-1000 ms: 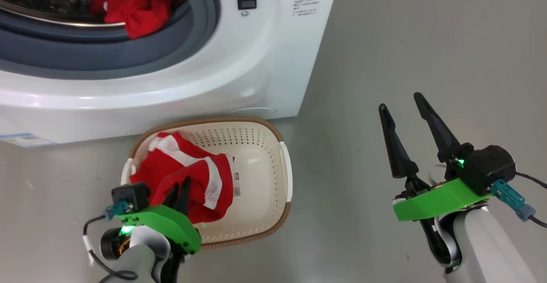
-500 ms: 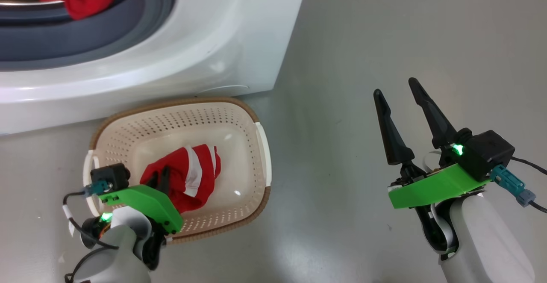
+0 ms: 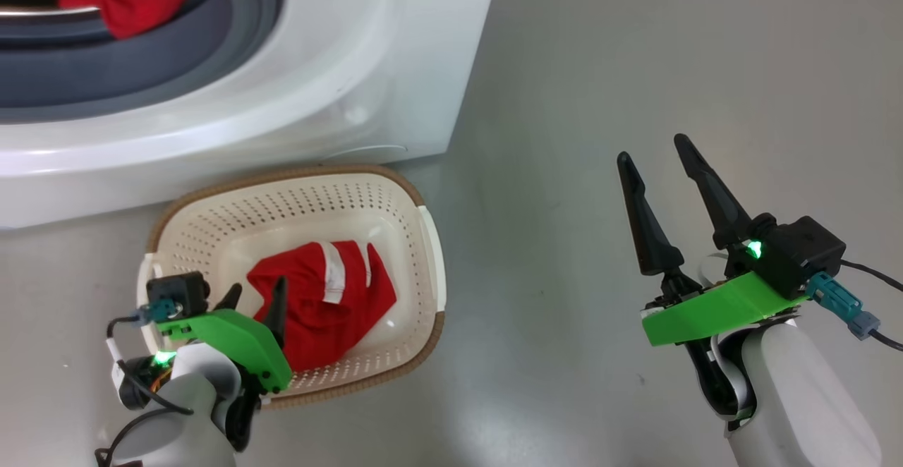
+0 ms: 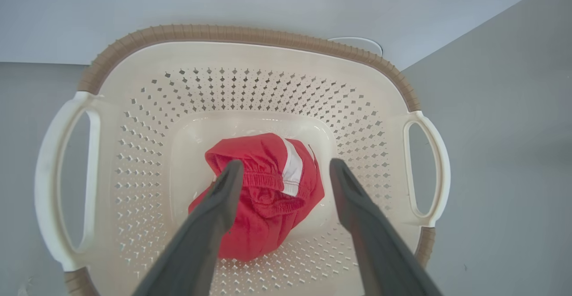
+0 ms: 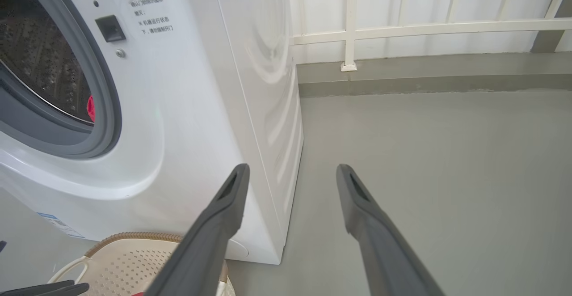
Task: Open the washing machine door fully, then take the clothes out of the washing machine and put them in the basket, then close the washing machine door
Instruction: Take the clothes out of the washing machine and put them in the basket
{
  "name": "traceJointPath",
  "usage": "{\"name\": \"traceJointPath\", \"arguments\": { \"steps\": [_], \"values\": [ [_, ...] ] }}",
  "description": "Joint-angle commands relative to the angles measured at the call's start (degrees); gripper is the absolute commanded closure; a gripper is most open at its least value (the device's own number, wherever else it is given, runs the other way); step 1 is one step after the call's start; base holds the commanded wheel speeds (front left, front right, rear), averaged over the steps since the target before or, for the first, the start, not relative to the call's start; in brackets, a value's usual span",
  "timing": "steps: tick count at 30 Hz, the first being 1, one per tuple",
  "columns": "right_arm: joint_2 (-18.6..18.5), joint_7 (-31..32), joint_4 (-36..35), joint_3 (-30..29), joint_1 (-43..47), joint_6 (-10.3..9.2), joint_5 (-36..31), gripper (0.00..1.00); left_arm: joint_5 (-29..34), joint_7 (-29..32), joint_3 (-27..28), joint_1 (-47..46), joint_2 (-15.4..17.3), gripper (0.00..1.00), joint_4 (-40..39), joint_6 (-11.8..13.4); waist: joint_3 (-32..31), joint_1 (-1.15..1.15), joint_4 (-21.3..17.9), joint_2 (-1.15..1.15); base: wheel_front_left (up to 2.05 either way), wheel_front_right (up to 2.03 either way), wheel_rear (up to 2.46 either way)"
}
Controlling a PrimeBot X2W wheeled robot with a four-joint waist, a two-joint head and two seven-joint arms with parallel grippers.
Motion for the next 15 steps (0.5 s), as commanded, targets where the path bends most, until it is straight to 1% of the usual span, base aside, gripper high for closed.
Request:
{"name": "traceJointPath", "arguments": {
  "steps": [1, 4, 7, 11, 15],
  "values": [
    [0.1, -0.4, -0.9, 0.9, 0.2, 0.36, -0.3, 0.0, 1.0, -1.1, 0.7, 1.0, 2.1, 0.0, -0.5, -0.3, -1.6, 0.0, 1.4, 0.0, 0.0, 0.0, 0.0],
    [0.1, -0.4, -0.5, 0.6, 0.5, 0.36, -0.6, 0.0, 1.4, -1.6, 0.7, 1.5, 2.2, 0.0, -1.3, -0.2, -2.8, 0.0, 2.2, 0.0, 0.0, 0.0, 0.0],
    [0.1, -0.4, -0.1, 0.2, 1.0, 0.36, -1.1, 0.0, 1.4, -1.8, 2.1, 2.7, 2.6, 0.0, -3.7, 0.2, -4.6, 0.0, 3.4, 0.0, 0.0, 0.0, 0.0],
    [0.1, -0.4, 0.7, -0.5, 1.9, 0.36, -1.8, 0.0, 2.7, -1.9, 5.2, 5.5, 3.2, 0.0, -10.9, 1.5, -7.2, 0.0, 5.0, 0.0, 0.0, 0.0, 0.0],
    [0.1, -0.4, 1.2, -1.2, 2.9, 0.36, -2.4, 0.0, 3.9, -1.9, 9.2, 9.5, 2.8, 0.0, -18.6, 1.7, -10.0, 0.0, 6.3, 0.0, 0.0, 0.0, 0.0]
  ]
}}
